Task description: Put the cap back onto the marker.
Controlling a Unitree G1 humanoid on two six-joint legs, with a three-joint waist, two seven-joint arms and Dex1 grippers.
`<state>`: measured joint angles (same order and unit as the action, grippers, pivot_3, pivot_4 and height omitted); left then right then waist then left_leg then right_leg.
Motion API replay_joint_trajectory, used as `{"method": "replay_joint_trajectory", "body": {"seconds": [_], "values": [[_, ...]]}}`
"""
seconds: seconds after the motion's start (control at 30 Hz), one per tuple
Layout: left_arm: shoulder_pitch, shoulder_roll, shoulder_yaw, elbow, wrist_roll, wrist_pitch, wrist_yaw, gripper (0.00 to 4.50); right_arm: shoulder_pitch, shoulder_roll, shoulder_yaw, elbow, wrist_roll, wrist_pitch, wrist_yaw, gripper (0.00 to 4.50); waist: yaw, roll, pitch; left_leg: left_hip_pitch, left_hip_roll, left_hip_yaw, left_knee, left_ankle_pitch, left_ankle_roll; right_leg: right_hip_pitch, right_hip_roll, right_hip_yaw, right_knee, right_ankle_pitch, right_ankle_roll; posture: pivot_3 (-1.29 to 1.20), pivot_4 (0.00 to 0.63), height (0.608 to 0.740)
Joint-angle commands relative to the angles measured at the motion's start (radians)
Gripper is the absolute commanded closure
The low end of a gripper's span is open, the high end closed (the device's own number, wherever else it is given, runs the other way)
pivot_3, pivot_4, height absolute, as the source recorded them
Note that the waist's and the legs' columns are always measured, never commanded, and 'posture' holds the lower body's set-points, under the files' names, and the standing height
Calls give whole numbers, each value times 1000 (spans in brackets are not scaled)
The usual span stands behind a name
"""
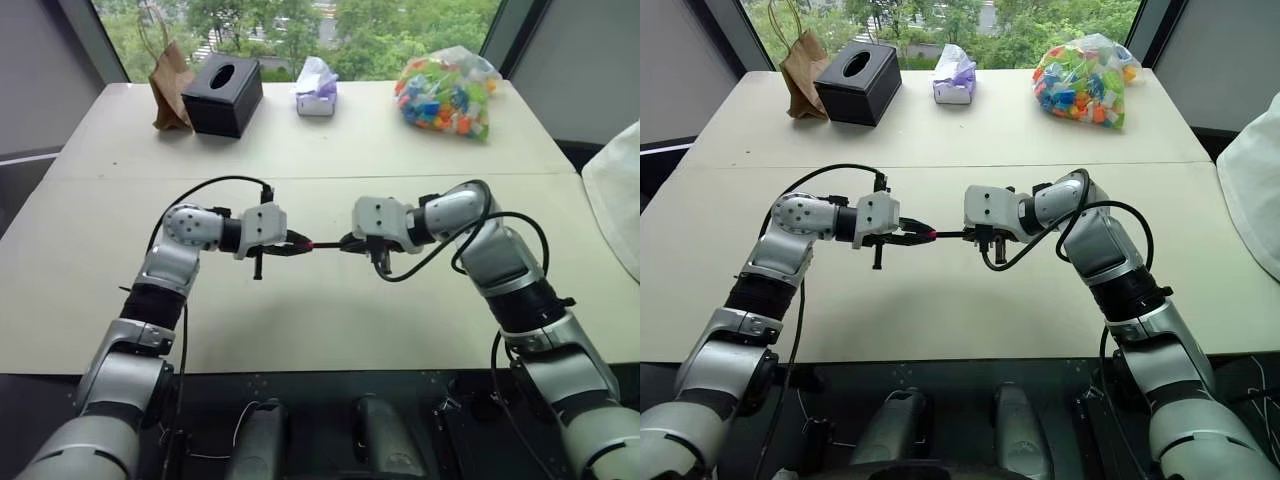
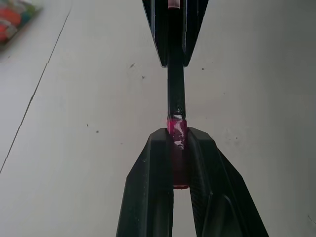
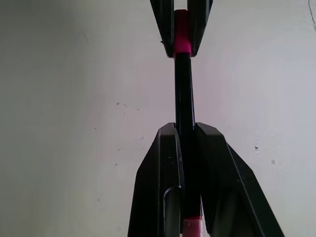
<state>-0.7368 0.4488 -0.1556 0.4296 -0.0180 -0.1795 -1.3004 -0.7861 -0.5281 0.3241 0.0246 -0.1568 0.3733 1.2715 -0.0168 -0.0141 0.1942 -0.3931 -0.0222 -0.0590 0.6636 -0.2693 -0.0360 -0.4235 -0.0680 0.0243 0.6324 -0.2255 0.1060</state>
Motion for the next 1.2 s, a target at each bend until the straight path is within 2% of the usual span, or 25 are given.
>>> {"method": "replay_joint_trajectory", "body": {"seconds": [0.03,0.27,0.6,0.93,1.0,1.03,1.2], "values": [[-51,-78,33,-95,-106,-40,58,4500,9,90,90,-51,79,-63,42,4474,0,0,0,0,0,0,0,0,0,0,0,0,0,0,0,0,150,740],[-37,-81,58,-105,-129,-24,53,4500,13,77,75,-50,83,-66,51,4474,0,0,0,0,0,0,0,0,0,0,0,0,0,0,0,0,150,740],[-32,-62,26,-85,-71,-48,51,4500,9,78,86,-53,64,-66,50,4474,0,0,0,0,0,0,0,0,0,0,0,0,0,0,0,0,150,740],[31,-1,85,-154,-94,127,94,4500,15,27,21,-12,58,-75,19,4474,-2,0,0,0,0,0,0,0,0,0,0,0,0,0,0,0,150,740],[52,18,90,-182,-102,153,100,3497,14,10,6,0,59,-80,17,4500,-1,0,0,0,0,0,0,0,0,0,0,0,0,0,0,0,150,740],[61,27,91,-194,-105,160,104,3153,12,2,-1,6,59,-83,15,4500,-1,0,0,0,0,-1,0,0,0,0,0,0,0,0,0,0,150,740],[112,78,99,-266,-132,201,120,595,6,-44,-30,32,71,-92,5,4500,-1,0,0,0,0,0,0,0,0,0,0,0,0,0,0,0,150,740]]}}
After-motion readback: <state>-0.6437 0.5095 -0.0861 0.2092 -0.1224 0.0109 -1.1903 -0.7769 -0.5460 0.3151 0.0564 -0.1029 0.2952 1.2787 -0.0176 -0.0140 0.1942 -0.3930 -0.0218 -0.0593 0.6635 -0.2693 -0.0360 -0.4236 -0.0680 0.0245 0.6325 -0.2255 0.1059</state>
